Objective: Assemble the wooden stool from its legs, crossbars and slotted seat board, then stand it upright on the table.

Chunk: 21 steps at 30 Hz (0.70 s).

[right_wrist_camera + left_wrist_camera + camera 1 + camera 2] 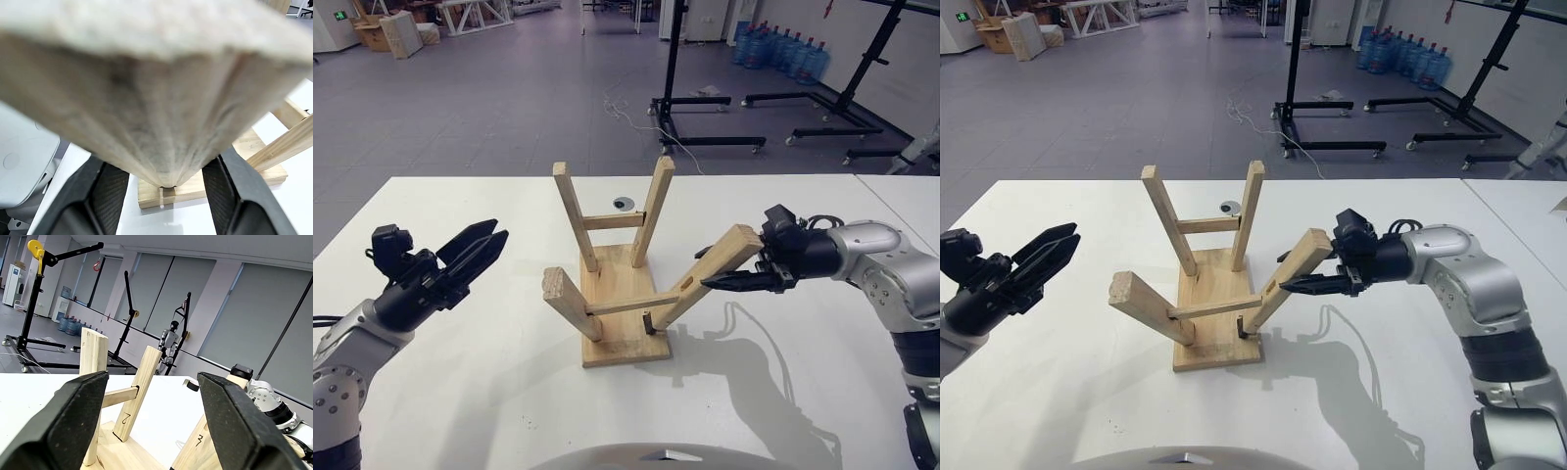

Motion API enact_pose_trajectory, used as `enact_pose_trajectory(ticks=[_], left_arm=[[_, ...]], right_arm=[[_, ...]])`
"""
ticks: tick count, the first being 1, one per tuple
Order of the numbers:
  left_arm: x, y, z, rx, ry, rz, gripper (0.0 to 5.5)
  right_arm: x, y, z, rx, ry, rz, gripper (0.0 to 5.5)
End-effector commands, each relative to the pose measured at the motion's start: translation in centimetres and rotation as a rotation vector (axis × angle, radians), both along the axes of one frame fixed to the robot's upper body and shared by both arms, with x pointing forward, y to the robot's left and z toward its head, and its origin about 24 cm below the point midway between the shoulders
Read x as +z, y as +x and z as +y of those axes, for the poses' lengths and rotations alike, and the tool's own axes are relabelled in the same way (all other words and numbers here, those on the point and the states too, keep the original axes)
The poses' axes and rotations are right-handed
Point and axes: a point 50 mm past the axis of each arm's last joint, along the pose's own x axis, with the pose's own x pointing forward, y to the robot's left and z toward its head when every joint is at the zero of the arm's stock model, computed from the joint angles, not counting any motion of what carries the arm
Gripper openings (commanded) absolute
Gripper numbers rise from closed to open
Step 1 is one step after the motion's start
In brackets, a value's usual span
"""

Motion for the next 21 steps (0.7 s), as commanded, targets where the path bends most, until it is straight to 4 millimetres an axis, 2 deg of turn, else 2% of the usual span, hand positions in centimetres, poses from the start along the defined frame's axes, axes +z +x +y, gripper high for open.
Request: enact_pose_trajectory(ticks=[1,10,21], left_arm=[[0.0,0.1,-0.6,-0.01,0.007,-0.011,3.31],[0.0,0.1,-0.9,-0.009,0.011,-0.01,3.31],[0.0,0.0,-1.0,-0.006,0.023,0.004,3.31]], right_arm=[[0.6,0.0,0.7,0.033,-0.006,-0.082,2.05],[-1.2,-0.1,0.8,0.053,-0.061,-0.056,2.05],[-1.9,-0.8,0.4,0.048,-0.071,-0.01,2.05]])
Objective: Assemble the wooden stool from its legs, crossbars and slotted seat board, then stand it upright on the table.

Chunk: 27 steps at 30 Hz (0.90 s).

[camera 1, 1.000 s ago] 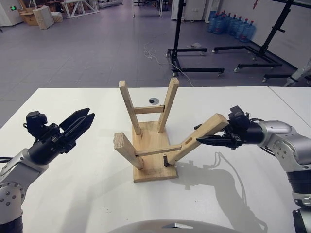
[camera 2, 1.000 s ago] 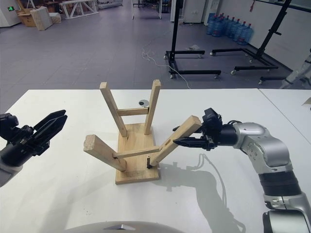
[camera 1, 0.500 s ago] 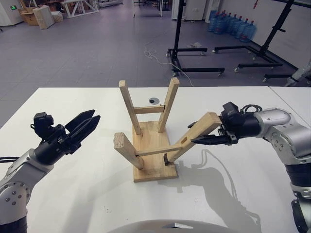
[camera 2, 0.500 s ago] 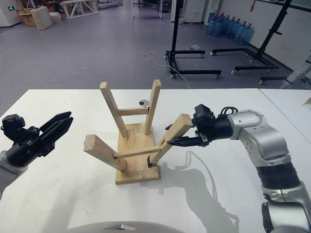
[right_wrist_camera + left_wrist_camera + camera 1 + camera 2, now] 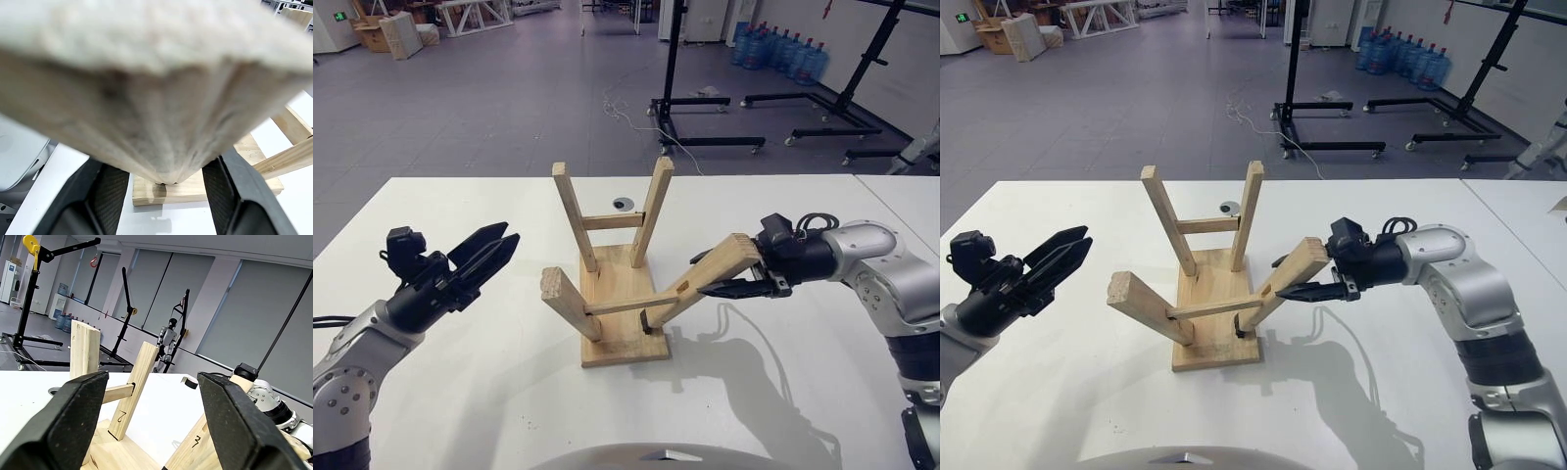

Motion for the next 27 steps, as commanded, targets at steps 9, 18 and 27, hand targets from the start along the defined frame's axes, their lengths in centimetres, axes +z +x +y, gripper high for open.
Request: enact_pose_trajectory(ticks=[9,18,27], left_arm=[[0.3,0.2,-0.2,-0.012,0.033,0.013,3.31],[-0.3,-0.1,-0.3,-0.016,0.041,0.026,3.31],[-0.8,-0.4,-0.4,-0.013,0.043,0.039,3.31]], right_arm=[[-0.3,-1.0,-0.2,-0.017,-0.049,0.061,2.05],[0.4,-0.9,-0.7,-0.036,-0.07,0.058,2.05],[0.8,-0.8,-0.8,-0.036,-0.093,0.079,2.05]])
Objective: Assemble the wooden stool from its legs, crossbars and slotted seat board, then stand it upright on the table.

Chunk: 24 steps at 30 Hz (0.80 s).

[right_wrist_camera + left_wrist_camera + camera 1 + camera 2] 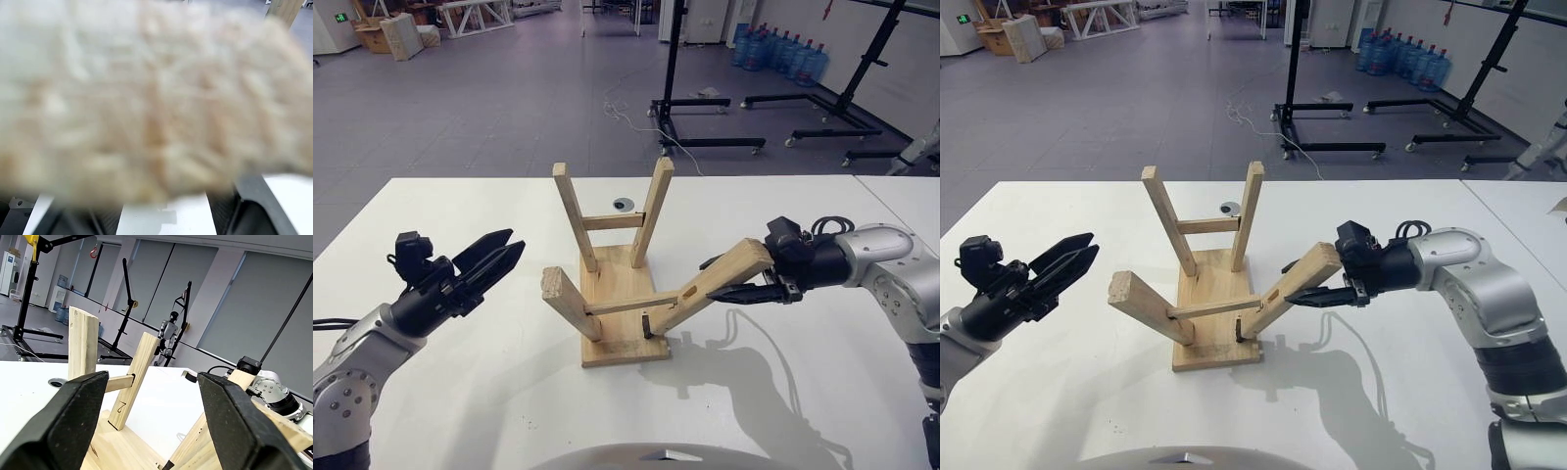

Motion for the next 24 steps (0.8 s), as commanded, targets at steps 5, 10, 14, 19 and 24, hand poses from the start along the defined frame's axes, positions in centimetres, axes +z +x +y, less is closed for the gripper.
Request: enact_pose_trajectory(ticks=[5,10,14,19,24], left_arm=[[-0.4,-0.3,-0.5,-0.001,0.016,0.007,3.31],[-0.7,-0.5,-0.7,0.0,0.009,0.011,3.31],[-0.8,-0.5,-0.8,0.001,0.006,0.011,3.31],[-0.9,-0.4,-1.0,-0.004,0.008,0.013,3.31],[-0.9,-0.5,-0.9,-0.004,0.01,0.014,3.31]], right_arm=[[0.8,0.5,0.2,0.006,-0.022,0.024,2.05],[1.3,1.0,0.2,0.006,-0.036,0.012,2.05],[1.0,1.2,0.5,0.02,-0.05,-0.005,2.05],[0.8,1.7,1.5,0.017,-0.038,-0.036,2.05],[0.6,1.9,1.6,-0.003,-0.047,-0.057,2.05]])
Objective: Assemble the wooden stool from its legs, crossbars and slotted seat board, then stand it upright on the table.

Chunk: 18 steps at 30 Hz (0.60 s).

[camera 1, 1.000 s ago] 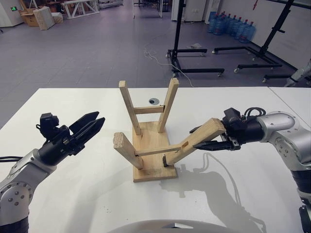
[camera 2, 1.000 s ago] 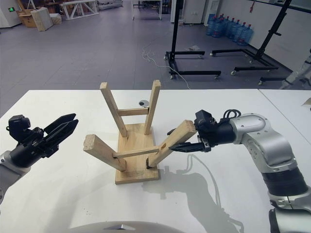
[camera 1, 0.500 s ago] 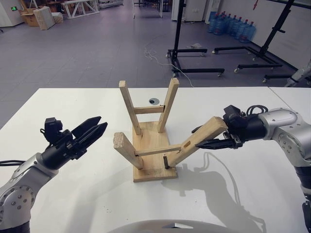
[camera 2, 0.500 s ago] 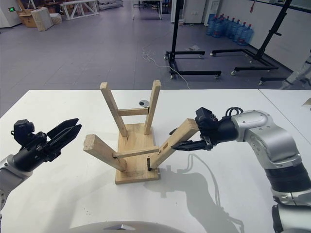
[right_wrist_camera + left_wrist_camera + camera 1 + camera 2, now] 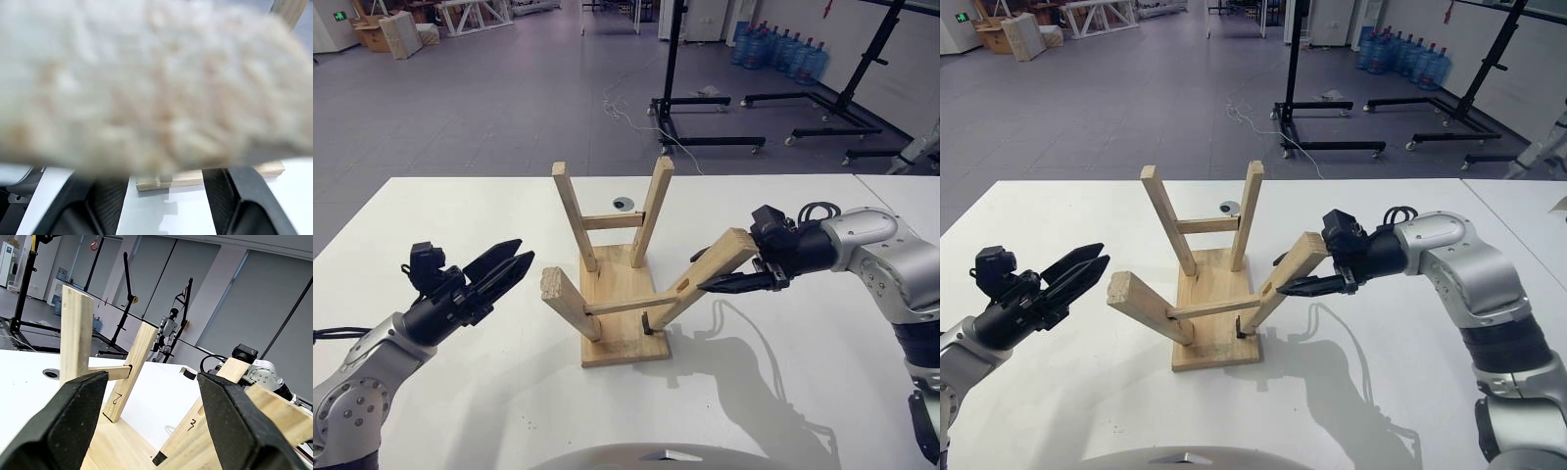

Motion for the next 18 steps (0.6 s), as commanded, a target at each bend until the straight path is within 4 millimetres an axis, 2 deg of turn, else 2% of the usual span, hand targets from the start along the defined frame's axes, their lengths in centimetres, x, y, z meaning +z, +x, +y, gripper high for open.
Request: enact_pose_trajectory(ticks=[1,12,18], left_arm=[[0.08,-0.07,-0.09,0.004,0.018,-0.008,3.31],[-0.14,-0.39,-0.08,0.02,0.021,-0.006,3.31],[-0.22,-0.35,-0.3,0.017,0.022,-0.004,3.31]], right_arm=[[-0.09,0.27,0.11,-0.026,-0.022,-0.025,2.05],[0.33,0.12,-0.6,-0.018,-0.115,0.031,2.05],[0.23,0.36,-0.22,-0.009,-0.152,0.007,2.05]])
